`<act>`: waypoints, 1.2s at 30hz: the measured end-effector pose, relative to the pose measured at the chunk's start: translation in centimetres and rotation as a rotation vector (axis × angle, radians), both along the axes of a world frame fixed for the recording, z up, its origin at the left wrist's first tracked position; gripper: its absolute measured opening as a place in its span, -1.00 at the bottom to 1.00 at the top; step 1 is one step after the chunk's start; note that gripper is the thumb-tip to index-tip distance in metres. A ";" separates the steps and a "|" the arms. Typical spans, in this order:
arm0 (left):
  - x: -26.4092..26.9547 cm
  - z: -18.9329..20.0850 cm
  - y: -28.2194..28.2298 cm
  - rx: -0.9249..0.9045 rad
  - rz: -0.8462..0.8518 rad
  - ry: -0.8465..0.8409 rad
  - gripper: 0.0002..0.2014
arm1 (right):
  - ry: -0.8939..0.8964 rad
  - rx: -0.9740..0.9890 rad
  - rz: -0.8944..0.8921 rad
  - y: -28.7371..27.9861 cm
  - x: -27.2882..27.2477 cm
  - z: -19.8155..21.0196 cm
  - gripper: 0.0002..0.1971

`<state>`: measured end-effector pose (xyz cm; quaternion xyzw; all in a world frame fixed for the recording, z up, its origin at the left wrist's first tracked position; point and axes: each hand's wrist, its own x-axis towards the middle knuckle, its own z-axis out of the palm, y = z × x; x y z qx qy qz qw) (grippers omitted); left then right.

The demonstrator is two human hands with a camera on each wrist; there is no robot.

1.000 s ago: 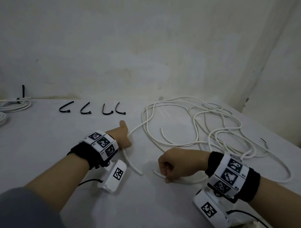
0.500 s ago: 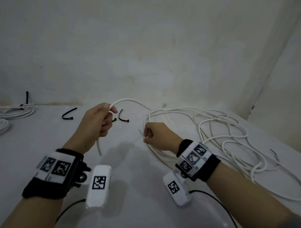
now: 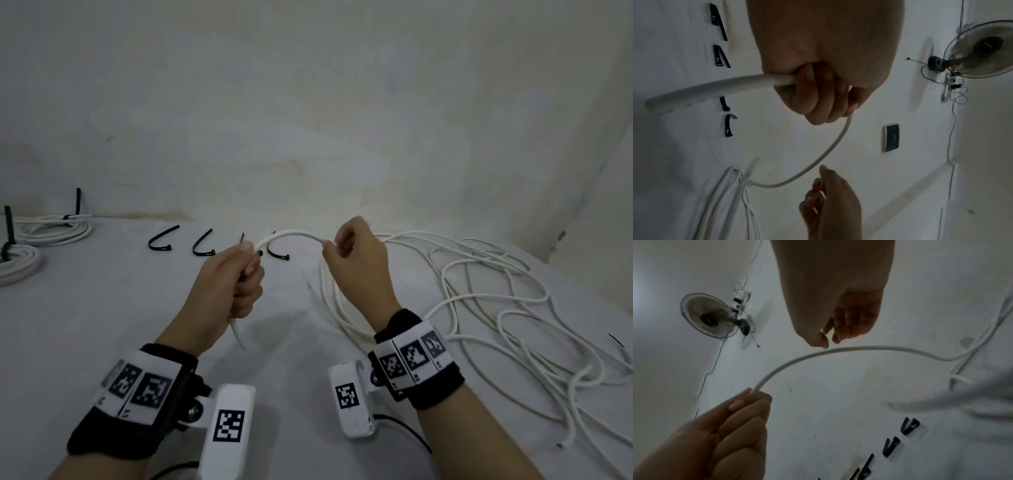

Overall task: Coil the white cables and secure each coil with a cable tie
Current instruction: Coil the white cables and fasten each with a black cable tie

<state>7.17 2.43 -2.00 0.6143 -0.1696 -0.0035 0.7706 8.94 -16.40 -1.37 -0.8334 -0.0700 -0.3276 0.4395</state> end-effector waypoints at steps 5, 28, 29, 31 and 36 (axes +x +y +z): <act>-0.4 -0.1 -0.5 -0.019 -0.098 -0.020 -0.63 | -0.094 -0.230 0.007 -0.5 -0.1 -0.1 -0.82; 2.8 5.9 1.1 -0.538 0.056 -0.093 -0.56 | -0.055 -0.520 0.255 -3.8 -1.0 0.1 -0.92; 3.0 6.3 0.6 -0.485 0.065 -0.124 -0.57 | -0.061 -0.573 0.264 -3.2 -1.5 0.4 -0.90; 3.1 6.8 -0.5 -0.356 0.091 -0.198 -0.59 | -0.066 -0.675 0.282 -1.8 -2.6 1.0 -0.86; 3.1 5.9 -2.5 -0.049 0.085 -0.253 -0.61 | -0.127 -0.830 0.336 0.8 -5.2 2.7 -0.87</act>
